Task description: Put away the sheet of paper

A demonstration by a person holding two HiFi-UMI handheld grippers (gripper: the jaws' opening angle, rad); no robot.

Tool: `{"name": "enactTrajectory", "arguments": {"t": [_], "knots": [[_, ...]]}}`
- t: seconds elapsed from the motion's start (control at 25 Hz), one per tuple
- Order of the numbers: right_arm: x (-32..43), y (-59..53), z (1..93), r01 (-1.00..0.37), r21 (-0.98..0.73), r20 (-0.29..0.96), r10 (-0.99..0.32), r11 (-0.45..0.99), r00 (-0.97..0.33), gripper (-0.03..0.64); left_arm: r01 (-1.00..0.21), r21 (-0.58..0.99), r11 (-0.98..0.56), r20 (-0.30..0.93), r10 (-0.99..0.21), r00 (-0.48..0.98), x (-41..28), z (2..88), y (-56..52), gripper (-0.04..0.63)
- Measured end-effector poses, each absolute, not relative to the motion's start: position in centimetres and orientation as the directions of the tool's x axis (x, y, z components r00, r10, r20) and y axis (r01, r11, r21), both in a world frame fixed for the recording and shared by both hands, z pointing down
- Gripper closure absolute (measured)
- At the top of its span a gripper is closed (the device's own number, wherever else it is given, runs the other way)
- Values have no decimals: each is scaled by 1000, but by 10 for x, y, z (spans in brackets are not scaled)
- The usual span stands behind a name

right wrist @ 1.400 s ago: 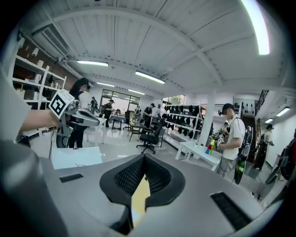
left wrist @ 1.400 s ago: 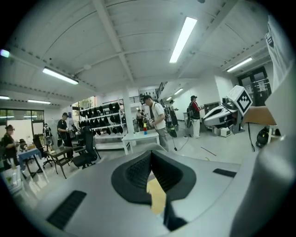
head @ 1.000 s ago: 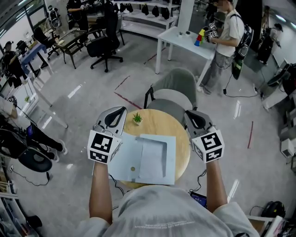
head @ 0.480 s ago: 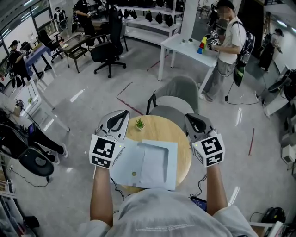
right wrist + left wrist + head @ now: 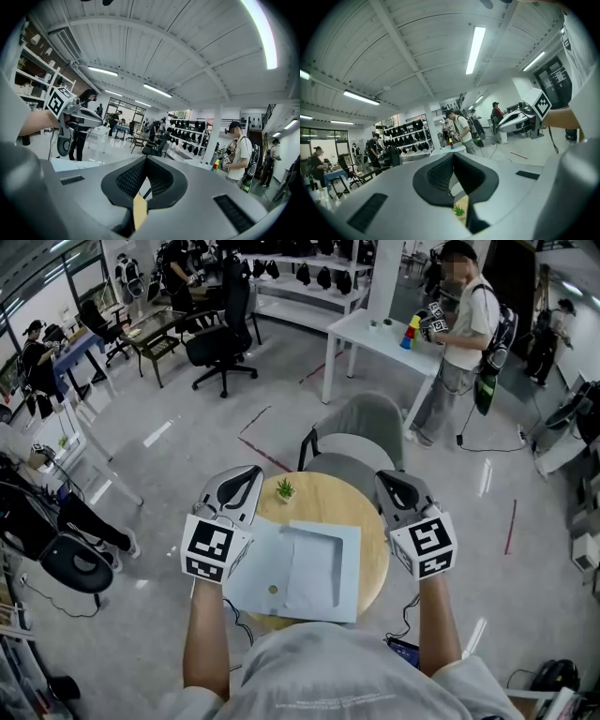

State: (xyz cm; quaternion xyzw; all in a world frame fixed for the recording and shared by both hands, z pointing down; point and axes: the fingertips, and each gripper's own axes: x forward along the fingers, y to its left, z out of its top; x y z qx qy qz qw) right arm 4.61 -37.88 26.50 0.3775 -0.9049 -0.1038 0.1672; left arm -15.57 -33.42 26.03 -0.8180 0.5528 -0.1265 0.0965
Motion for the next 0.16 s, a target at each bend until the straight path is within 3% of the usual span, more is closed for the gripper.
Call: {"name": "enactTrajectory", "arguments": {"t": [0.16], "knots": [[50, -380, 267, -652, 312, 220, -720, 691, -658, 589, -879, -297, -373, 91, -928, 363, -153, 260, -334, 575]]}}
